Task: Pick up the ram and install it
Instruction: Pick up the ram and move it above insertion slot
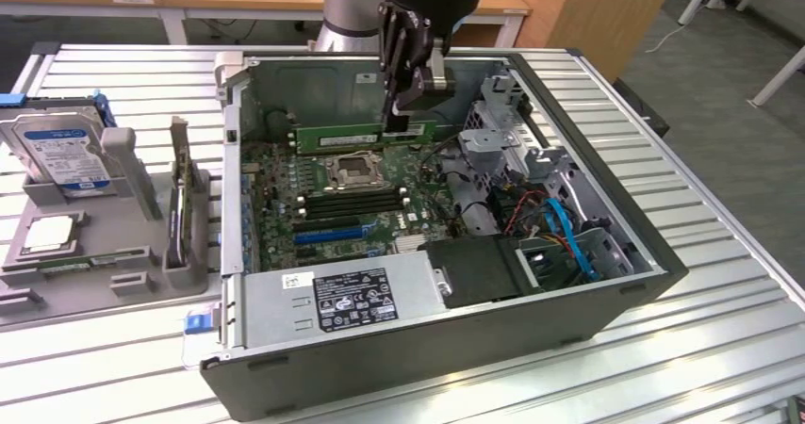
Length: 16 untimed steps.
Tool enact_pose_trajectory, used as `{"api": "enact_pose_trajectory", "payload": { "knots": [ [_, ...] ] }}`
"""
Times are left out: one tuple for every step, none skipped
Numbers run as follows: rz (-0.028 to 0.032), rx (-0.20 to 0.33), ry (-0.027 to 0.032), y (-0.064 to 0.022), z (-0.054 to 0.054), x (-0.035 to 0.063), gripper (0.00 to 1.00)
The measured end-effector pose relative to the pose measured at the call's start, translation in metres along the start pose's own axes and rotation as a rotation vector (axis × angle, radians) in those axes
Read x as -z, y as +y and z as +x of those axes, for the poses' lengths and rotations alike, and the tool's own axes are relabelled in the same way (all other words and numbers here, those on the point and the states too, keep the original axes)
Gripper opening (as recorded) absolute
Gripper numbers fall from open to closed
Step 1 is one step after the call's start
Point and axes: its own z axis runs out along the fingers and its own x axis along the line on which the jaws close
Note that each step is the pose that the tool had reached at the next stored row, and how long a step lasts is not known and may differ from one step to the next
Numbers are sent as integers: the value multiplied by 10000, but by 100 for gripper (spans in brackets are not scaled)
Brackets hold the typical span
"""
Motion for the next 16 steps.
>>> {"api": "enact_pose_trajectory", "payload": {
  "knots": [
    [0,2,-1,-1,-3,0,11],
    [0,3,-4,-1,-7,-1,11],
    [0,3,-6,-1,-12,-1,11],
    [0,2,-9,-1,-19,-1,11],
    [1,2,-12,-1,-26,-2,11],
    [0,2,-14,-1,-34,-2,11],
    [1,1,-17,-1,-43,-4,11],
    [1,2,-18,-1,-53,-4,11],
    [1,2,-19,-2,-63,-5,11],
    [2,2,-20,-2,-74,-6,11],
    [1,2,-19,-3,-85,-6,11],
    [2,2,-20,-3,-97,-7,11],
    [1,2,-19,-3,-108,-8,11],
    [2,2,-20,-3,-120,-9,11],
    [2,2,-19,-4,-132,-10,11],
    [2,1,-18,-4,-145,-10,11]
  ]
}}
